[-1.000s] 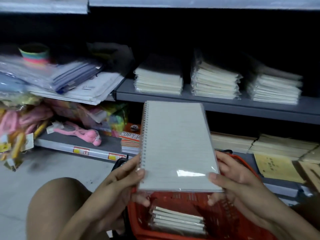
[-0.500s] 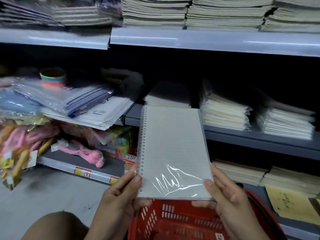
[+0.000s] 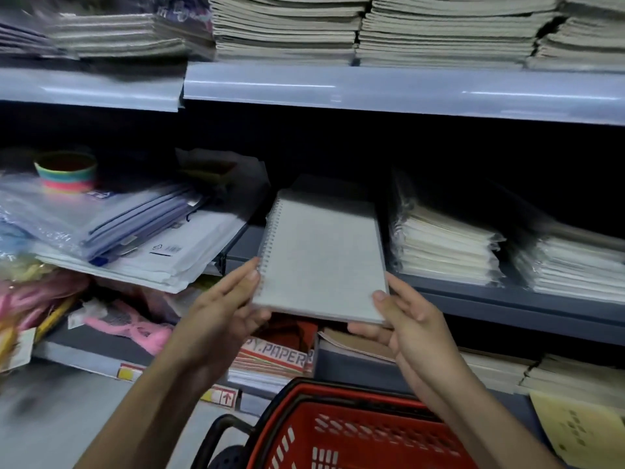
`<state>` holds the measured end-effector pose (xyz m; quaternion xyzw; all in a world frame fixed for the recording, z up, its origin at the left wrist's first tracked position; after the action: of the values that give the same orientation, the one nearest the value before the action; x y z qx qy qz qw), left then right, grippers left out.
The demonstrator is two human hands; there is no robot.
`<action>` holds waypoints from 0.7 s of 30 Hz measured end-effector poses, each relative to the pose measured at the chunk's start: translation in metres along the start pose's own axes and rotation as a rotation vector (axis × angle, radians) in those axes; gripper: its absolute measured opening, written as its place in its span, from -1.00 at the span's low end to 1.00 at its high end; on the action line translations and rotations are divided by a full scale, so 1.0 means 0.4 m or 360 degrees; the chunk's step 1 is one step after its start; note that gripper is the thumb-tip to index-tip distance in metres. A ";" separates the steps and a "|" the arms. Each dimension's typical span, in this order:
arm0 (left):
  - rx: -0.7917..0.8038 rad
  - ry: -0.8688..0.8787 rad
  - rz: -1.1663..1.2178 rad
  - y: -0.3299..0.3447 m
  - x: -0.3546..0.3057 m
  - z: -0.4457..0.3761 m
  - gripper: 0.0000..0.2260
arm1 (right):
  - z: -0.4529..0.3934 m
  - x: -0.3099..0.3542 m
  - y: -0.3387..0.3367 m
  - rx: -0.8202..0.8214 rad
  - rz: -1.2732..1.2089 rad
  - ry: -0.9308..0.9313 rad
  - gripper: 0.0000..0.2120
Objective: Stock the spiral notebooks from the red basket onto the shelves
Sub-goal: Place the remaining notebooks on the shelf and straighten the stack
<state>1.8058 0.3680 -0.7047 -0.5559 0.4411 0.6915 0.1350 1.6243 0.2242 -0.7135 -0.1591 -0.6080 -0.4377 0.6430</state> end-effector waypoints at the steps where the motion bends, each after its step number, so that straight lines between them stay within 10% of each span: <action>1: -0.0040 0.0009 -0.0004 0.003 -0.006 -0.025 -0.64 | -0.020 0.003 0.008 0.0004 -0.0002 0.0027 -0.66; 8: -0.0201 0.0270 -0.0031 0.001 -0.008 -0.016 -0.54 | -0.029 0.005 -0.003 0.0080 -0.0334 0.0112 -0.31; 21: -0.0593 0.0638 -0.0456 -0.012 0.003 -0.136 -0.74 | -0.112 0.003 0.020 -0.0452 0.0028 -0.0376 -0.80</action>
<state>1.8439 0.3291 -0.7077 -0.7528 0.2419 0.6110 0.0372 1.6592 0.1952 -0.7192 -0.3037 -0.6099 -0.4919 0.5420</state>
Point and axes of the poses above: each hand's wrist, its own z-axis away from the middle knuckle, its own y-axis out of the palm, x = y × z, the point moved 4 cm from there along -z, towards the middle knuckle, and after that the axes turned 10 degrees about y, right-handed, at the moved point
